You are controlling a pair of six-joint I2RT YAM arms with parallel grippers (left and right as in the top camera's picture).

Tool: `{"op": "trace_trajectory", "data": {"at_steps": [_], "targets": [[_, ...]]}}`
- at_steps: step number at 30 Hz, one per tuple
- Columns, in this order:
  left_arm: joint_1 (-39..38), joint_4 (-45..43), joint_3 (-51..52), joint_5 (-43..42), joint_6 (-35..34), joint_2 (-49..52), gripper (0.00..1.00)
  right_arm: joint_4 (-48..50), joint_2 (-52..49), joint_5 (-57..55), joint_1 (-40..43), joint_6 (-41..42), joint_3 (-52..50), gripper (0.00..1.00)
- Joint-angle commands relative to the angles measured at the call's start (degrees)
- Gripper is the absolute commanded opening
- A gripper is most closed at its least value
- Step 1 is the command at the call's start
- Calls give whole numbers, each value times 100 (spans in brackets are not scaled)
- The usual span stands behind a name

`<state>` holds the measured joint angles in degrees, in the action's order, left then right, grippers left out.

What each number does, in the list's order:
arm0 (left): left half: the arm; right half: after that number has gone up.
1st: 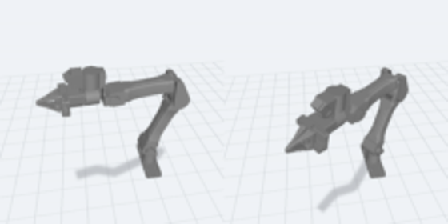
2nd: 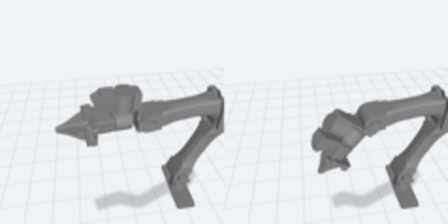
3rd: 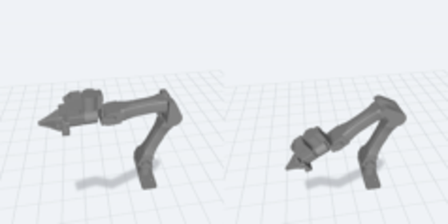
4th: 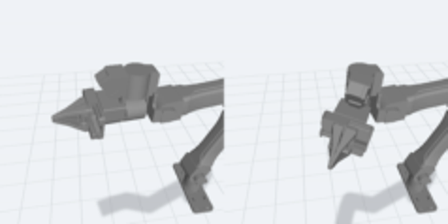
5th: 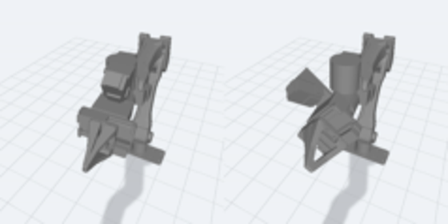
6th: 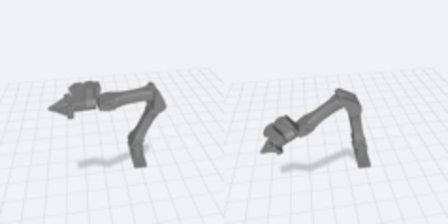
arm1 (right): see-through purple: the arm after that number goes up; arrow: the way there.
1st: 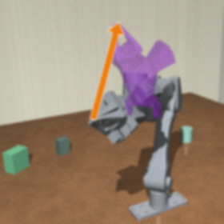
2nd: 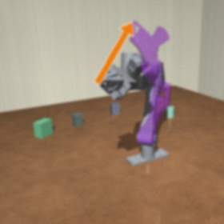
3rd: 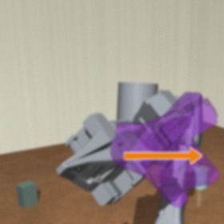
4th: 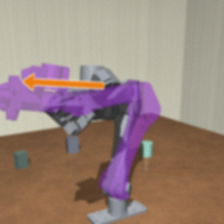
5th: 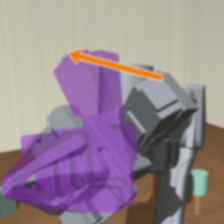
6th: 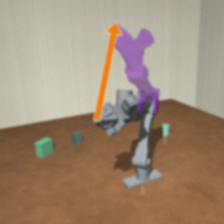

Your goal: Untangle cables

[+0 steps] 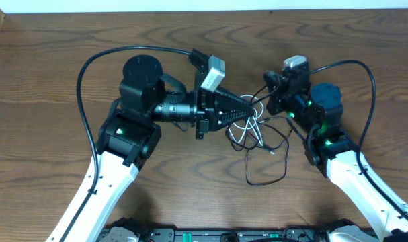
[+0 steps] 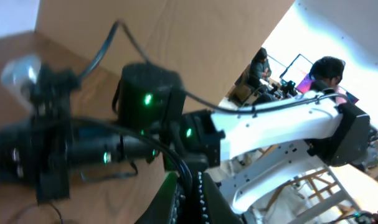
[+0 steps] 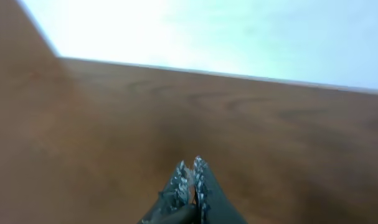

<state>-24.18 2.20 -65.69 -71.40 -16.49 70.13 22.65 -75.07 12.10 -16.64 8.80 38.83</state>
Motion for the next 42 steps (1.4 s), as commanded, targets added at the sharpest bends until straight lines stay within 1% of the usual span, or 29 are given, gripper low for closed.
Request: {"op": "trace_trajectory", "data": {"at_steps": [1, 2, 3, 6, 7, 9, 10, 12, 15, 17, 19, 21, 24, 27, 30, 33, 35, 37, 39, 41, 42], "targets": [[0, 557, -90, 365, 439, 44, 15, 278, 24, -745, 15, -645, 48, 1], [0, 872, -90, 669, 535, 66, 17, 411, 48, -745, 17, -702, 52, 1], [0, 1169, -90, 997, 629, 98, 26, 586, 92, -745, 17, -719, 57, 1], [0, 1805, -87, 1941, 708, 190, 36, 870, 273, -741, 15, -717, 142, 1], [0, 2020, -87, 2365, 706, 258, 39, 857, 365, -741, 15, -717, 236, 1], [0, 2190, -87, 2765, 706, 343, 39, 761, 507, -741, 15, -717, 407, 1], [0, 2267, -87, 2935, 704, 411, 39, 564, 592, -741, 15, -713, 562, 1], [0, 2306, -87, 2994, 704, 494, 39, 20, 697, -743, 17, -686, 885, 1], [0, 2334, -87, 2992, 704, 614, 39, -1346, 734, -680, 94, -299, 1744, 1], [0, 2358, -87, 2994, 704, 684, 39, -2090, 710, -450, 199, -195, 2319, 1], [0, 2396, -87, 3005, 704, 745, 39, -2673, 691, -109, 339, -173, 2896, 1], [0, 2437, -87, 3012, 704, 800, 39, -3075, 691, 52, 494, 39, 3407, 1], [0, 2476, -87, 3012, 704, 855, 39, -3364, 691, 363, 761, 240, 4070, 1], [0, 2496, -87, 3012, 704, 887, 39, -3379, 691, 632, 1023, 446, 4520, 1], [0, 2500, -87, 3012, 704, 887, 39, -3281, 691, 546, 1268, 428, 4745, 1], [0, 2522, -87, 3012, 704, 887, 39, -3265, 675, 68, 1482, 192, 4743, 1], [0, 2570, -87, 3012, 704, 887, 39, -3447, 616, -299, 1598, -177, 4741, 1], [0, 2627, -87, 3012, 704, 887, 39, -3777, 511, -625, 1696, -758, 4741, 1], [0, 2653, -87, 3012, 704, 887, 39, -4293, 345, -826, 1792, -1569, 4741, 1], [0, 2669, -87, 3012, 704, 887, 39, -4907, 153, -1176, 1886, -2216, 4741, 1], [0, 2693, -87, 3012, 704, 887, 39, -5346, -33, -1628, 1976, -2483, 4741, 1]]}}
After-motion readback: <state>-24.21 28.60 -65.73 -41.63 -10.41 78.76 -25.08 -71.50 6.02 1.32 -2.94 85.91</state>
